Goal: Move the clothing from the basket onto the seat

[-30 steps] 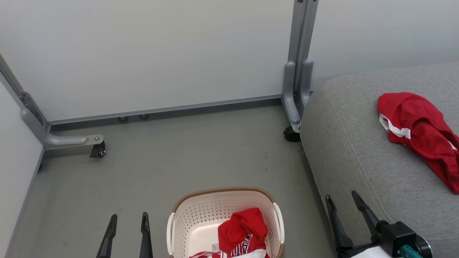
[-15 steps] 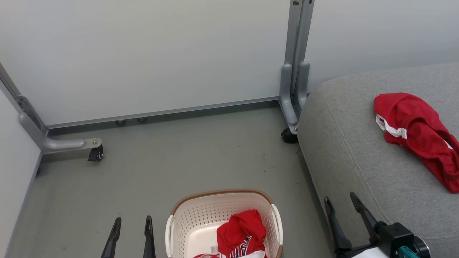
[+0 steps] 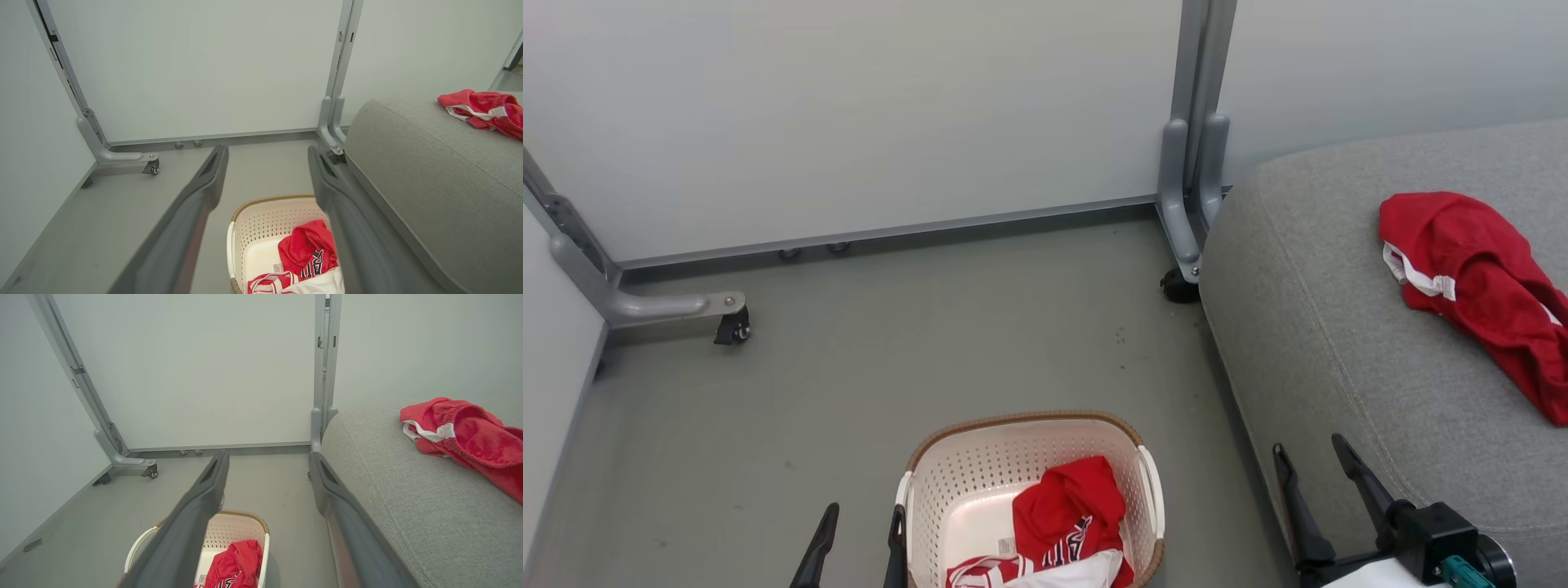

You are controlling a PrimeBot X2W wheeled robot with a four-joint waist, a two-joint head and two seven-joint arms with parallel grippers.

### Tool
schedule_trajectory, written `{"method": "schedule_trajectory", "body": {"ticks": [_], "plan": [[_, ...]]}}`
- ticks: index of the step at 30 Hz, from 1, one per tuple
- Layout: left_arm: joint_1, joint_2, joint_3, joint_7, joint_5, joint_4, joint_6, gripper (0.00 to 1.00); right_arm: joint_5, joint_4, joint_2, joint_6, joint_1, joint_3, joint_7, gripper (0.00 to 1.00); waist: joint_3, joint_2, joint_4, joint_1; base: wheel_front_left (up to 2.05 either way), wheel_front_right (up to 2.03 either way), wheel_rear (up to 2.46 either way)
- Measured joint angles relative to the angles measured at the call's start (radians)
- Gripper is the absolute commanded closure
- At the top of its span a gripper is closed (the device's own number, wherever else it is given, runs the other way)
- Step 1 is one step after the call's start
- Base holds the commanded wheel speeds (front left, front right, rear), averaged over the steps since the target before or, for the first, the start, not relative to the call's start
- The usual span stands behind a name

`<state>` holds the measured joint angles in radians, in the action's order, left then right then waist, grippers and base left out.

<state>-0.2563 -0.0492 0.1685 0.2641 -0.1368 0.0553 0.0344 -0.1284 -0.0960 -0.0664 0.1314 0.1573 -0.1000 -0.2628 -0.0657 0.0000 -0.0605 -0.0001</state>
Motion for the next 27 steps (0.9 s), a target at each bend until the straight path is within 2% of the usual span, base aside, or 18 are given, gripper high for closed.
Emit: {"method": "schedule_trajectory", "body": {"ticks": [7,13,17,19,27], "plan": [[0.159,-0.001,0.05,0.0,0.023,0.127,0.056,0.0,0.002,0.038,-0.008,0.0,-0.072,0.04,0.0,0.0,0.095,0.0,-0.014,0.0,0.0,0.0,0.0],[0.418,-0.026,0.136,0.0,0.086,0.362,0.084,0.0,0.002,0.079,-0.008,0.0,-0.194,0.076,0.0,0.0,0.235,0.0,-0.026,0.0,0.0,0.0,0.0],[0.607,-0.039,0.264,-0.027,0.104,0.55,0.093,0.0,0.003,0.108,-0.007,0.0,-0.274,0.105,0.0,0.0,0.345,0.0,-0.037,0.0001,0.0,0.0,0.0],[0.713,-0.048,0.375,-0.068,0.086,0.639,0.093,0.0,0.007,0.12,-0.007,0.0,-0.309,0.114,0.0,0.0,0.404,0.0,-0.043,0.0001,0.0,0.0,0.0],[1.029,-0.057,0.726,-0.191,-0.007,0.871,0.095,0.0,0.018,0.156,-0.004,0.0,-0.393,0.103,0.0,0.0,0.615,0.0,-0.071,0.0002,0.0,0.0,0.0]]}}
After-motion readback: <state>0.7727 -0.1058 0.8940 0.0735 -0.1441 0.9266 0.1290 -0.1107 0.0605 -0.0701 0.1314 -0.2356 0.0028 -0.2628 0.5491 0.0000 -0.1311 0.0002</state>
